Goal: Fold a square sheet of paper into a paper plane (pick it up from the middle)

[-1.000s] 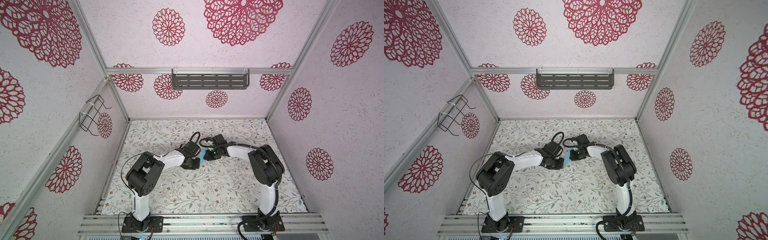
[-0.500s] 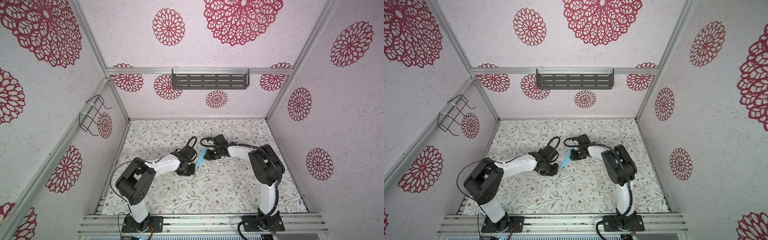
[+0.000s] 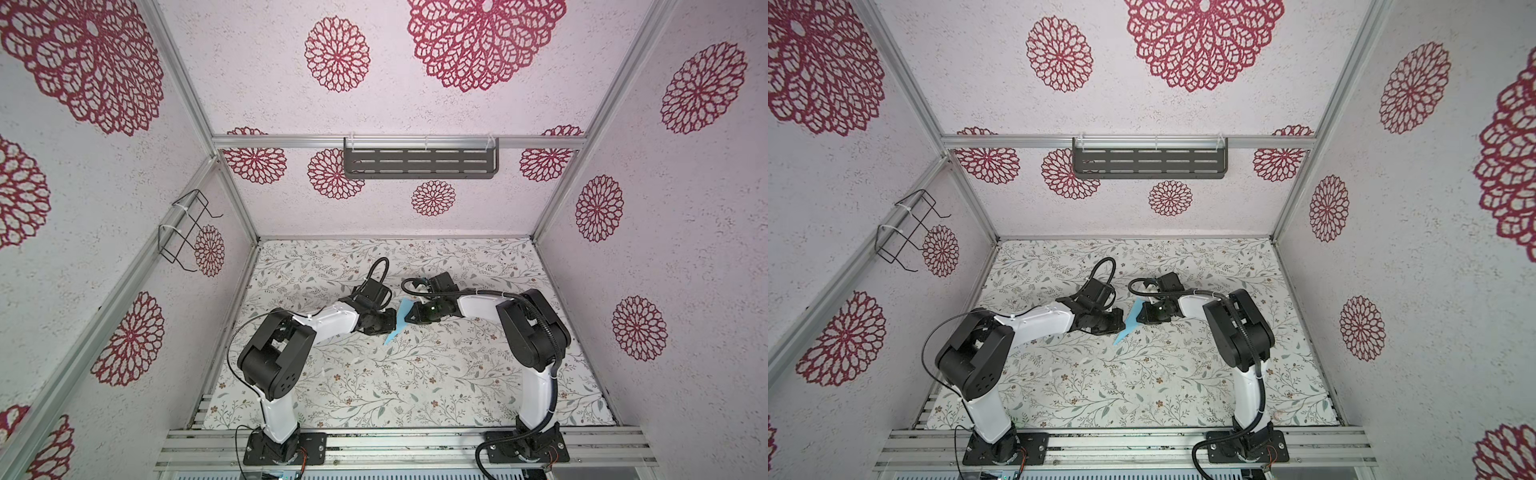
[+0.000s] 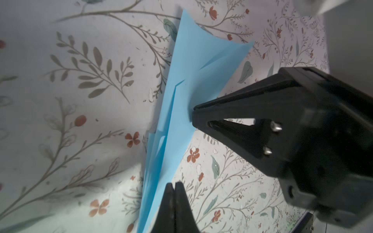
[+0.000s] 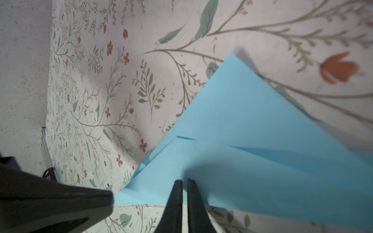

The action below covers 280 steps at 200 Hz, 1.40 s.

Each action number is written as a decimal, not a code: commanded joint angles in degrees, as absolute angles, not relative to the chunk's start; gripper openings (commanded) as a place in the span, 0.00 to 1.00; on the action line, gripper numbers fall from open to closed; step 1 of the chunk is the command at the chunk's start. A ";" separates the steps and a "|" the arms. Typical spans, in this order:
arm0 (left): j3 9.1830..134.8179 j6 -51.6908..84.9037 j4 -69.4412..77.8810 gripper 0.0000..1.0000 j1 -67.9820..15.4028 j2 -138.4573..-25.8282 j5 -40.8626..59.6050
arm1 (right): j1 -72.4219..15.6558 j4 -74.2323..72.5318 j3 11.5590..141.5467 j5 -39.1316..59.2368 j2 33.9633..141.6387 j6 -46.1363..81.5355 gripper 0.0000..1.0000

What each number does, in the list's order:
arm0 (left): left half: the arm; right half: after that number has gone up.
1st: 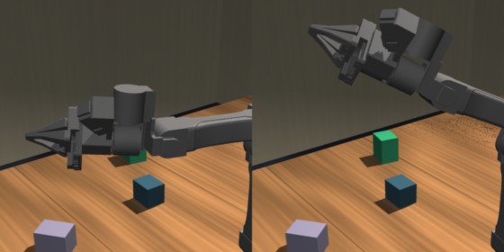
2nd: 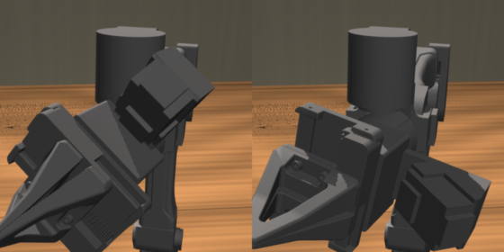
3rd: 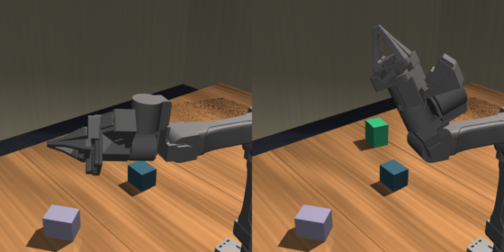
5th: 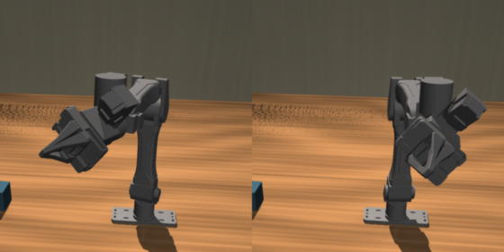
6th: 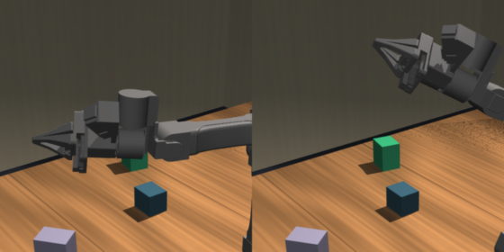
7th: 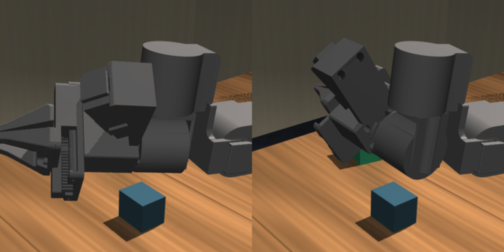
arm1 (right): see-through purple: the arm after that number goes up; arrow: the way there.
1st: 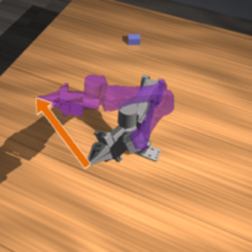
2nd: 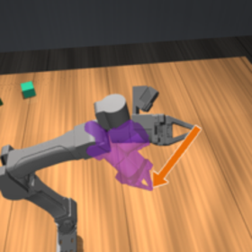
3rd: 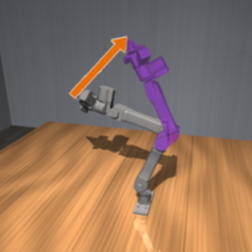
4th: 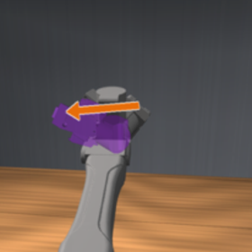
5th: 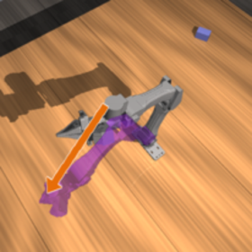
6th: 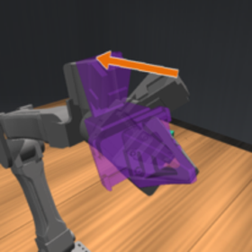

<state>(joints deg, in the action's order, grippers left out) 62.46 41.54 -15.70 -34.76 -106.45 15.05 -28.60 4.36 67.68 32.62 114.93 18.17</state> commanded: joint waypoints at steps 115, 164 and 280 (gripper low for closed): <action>63.48 39.45 -22.42 0.00 -34.79 -111.17 13.21 | -22.02 10.24 70.86 30.09 118.72 14.53 0.11; 64.11 39.19 -21.84 0.00 -34.71 -110.51 13.79 | -17.83 17.85 78.77 22.19 120.40 14.06 0.10; 58.63 38.09 -16.99 0.59 -26.51 -85.94 4.74 | -26.28 20.99 70.08 5.14 95.98 24.14 0.57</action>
<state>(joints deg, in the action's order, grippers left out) 62.78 39.42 -16.69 -29.82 -91.55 10.41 -22.52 18.17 72.29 12.97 98.26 18.68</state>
